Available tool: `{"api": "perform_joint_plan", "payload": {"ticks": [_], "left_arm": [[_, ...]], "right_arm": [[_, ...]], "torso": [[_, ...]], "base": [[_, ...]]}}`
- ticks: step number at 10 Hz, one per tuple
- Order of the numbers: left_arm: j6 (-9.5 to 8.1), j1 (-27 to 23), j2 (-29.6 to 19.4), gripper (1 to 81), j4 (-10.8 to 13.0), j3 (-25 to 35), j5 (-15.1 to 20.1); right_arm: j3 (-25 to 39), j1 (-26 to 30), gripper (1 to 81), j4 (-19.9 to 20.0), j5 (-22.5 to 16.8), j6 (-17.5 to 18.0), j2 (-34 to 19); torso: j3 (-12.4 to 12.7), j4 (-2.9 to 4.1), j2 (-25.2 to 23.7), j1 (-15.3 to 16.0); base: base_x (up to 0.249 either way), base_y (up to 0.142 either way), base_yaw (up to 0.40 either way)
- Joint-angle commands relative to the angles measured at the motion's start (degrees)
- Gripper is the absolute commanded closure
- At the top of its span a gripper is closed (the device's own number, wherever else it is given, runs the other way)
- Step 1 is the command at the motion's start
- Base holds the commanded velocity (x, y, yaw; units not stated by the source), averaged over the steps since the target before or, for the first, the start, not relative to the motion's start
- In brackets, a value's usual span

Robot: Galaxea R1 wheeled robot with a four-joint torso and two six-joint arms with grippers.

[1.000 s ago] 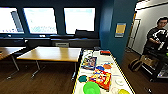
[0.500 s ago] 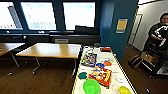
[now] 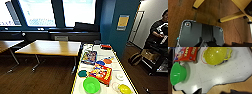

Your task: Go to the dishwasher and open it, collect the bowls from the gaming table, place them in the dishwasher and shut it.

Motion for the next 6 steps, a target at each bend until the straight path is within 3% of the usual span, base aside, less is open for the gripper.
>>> {"api": "perform_joint_plan", "payload": {"ticks": [1,3,6], "left_arm": [[0.01,-3.3,-4.9,1.0,0.1,4.6,1.9],[-0.17,-3.4,-4.9,1.0,0.1,4.6,1.8],[-2.88,-5.6,-5.7,1.0,0.1,4.5,1.9]], "right_arm": [[-0.4,8.4,1.0,1.3,-2.7,-0.2,-2.6],[-3.3,9.2,1.0,1.4,-2.8,-0.2,-0.4],[-6.9,9.3,1.0,1.4,-4.0,-0.2,2.9]], "torso": [[0.0,0.0,0.0,0.0],[0.0,0.0,0.0,0.0],[0.0,0.0,0.0,0.0]], "base": [[0.0,0.0,0.0],[0.0,0.0,0.0],[0.0,0.0,0.0]]}}
